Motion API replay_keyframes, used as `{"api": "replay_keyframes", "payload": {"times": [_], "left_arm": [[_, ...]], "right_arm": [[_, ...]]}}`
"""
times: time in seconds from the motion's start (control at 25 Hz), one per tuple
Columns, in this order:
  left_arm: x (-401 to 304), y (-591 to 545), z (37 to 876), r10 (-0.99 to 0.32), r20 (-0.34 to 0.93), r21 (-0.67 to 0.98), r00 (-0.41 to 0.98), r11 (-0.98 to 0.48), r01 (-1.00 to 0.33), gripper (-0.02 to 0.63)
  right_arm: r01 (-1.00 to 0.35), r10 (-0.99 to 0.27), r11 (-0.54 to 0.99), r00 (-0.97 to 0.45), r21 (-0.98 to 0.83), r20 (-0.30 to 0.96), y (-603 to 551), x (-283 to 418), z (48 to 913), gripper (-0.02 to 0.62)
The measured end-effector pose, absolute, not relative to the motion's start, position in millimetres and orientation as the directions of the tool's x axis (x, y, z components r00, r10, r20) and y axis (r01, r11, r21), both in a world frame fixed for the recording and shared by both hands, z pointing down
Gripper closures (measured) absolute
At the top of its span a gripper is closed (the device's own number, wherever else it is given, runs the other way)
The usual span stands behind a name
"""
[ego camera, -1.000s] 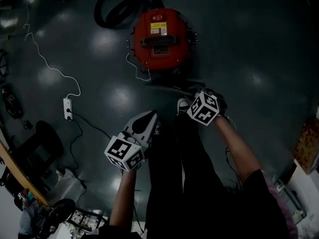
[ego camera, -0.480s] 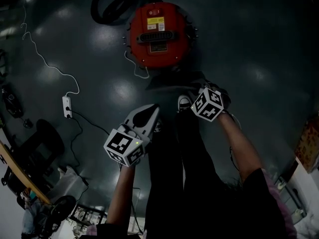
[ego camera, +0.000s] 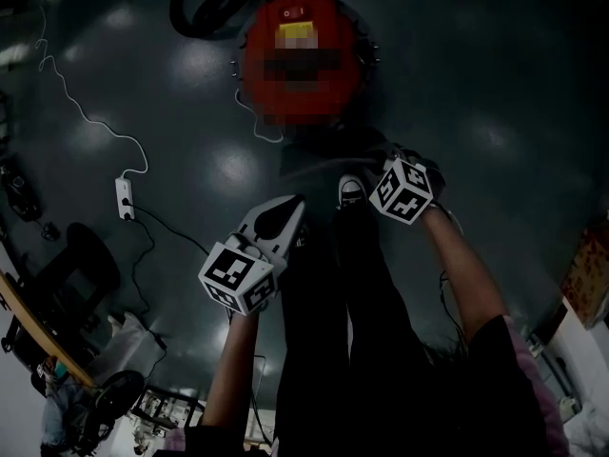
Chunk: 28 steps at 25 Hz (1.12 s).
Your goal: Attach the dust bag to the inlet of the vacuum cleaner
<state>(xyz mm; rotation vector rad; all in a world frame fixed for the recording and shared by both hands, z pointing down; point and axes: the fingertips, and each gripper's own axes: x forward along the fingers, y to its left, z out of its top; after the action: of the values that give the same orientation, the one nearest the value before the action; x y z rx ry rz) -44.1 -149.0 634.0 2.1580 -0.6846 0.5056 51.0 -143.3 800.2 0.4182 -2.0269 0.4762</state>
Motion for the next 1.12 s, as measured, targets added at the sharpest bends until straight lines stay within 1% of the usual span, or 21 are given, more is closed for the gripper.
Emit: {"api": "replay_keyframes", "payload": {"times": [0.08, 0.32, 0.44, 0.52, 0.6, 0.72, 0.8, 0.84, 0.92, 0.96, 1.04, 1.12], "left_arm": [[-43.7, -149.3, 635.0, -0.302, 0.562, 0.576, 0.770, -0.525, -0.627, 0.601], [-41.8, -162.4, 641.4, -0.311, 0.569, 0.535, 0.761, -0.564, -0.630, 0.600], [-43.7, -167.5, 646.5, -0.306, 0.565, 0.547, 0.766, -0.556, -0.625, 0.600], [-45.0, -170.1, 650.2, -0.302, 0.577, 0.530, 0.759, -0.570, -0.629, 0.600], [-46.4, -180.3, 655.4, -0.306, 0.602, 0.450, 0.737, -0.633, -0.630, 0.600], [-42.5, -220.0, 653.7, -0.340, 0.632, 0.240, 0.697, -0.769, -0.593, 0.599], [-36.6, -256.6, 643.3, -0.370, 0.630, 0.129, 0.682, -0.817, -0.563, 0.596], [-34.4, -274.4, 639.0, -0.381, 0.632, 0.086, 0.675, -0.831, -0.550, 0.570], [-30.4, -305.2, 636.4, -0.384, 0.651, 0.022, 0.655, -0.853, -0.522, 0.430], [-28.1, -317.8, 637.6, -0.377, 0.666, -0.002, 0.644, -0.863, -0.504, 0.416], [-22.0, -336.8, 643.2, -0.349, 0.697, -0.034, 0.626, -0.889, -0.457, 0.414], [-16.0, -346.9, 654.9, -0.294, 0.745, -0.067, 0.598, -0.926, -0.372, 0.405]], "right_arm": [[-0.479, -0.099, 0.865, -0.454, -0.149, 0.885, -141.8, 50.4, 800.0, 0.555], [-0.594, -0.022, 0.761, -0.429, -0.263, 0.903, -144.9, 52.4, 798.6, 0.555], [-0.662, -0.026, 0.678, -0.456, -0.319, 0.890, -149.6, 49.7, 806.9, 0.554], [-0.681, -0.026, 0.641, -0.480, -0.353, 0.877, -149.2, 50.8, 812.1, 0.555], [-0.682, -0.024, 0.636, -0.486, -0.361, 0.874, -149.1, 51.7, 814.1, 0.554], [-0.675, -0.031, 0.655, -0.473, -0.340, 0.880, -148.3, 51.0, 812.2, 0.554], [-0.669, -0.034, 0.664, -0.472, -0.334, 0.881, -147.7, 50.5, 810.8, 0.554], [-0.665, -0.033, 0.668, -0.474, -0.333, 0.880, -147.6, 50.1, 810.5, 0.554], [-0.656, -0.029, 0.678, -0.475, -0.332, 0.879, -147.0, 50.2, 810.2, 0.554], [-0.654, -0.025, 0.679, -0.476, -0.335, 0.879, -146.4, 50.5, 809.8, 0.554], [-0.656, -0.019, 0.671, -0.482, -0.346, 0.876, -144.7, 50.4, 809.1, 0.554], [-0.655, -0.012, 0.667, -0.486, -0.355, 0.874, -144.1, 49.4, 809.0, 0.554]]}}
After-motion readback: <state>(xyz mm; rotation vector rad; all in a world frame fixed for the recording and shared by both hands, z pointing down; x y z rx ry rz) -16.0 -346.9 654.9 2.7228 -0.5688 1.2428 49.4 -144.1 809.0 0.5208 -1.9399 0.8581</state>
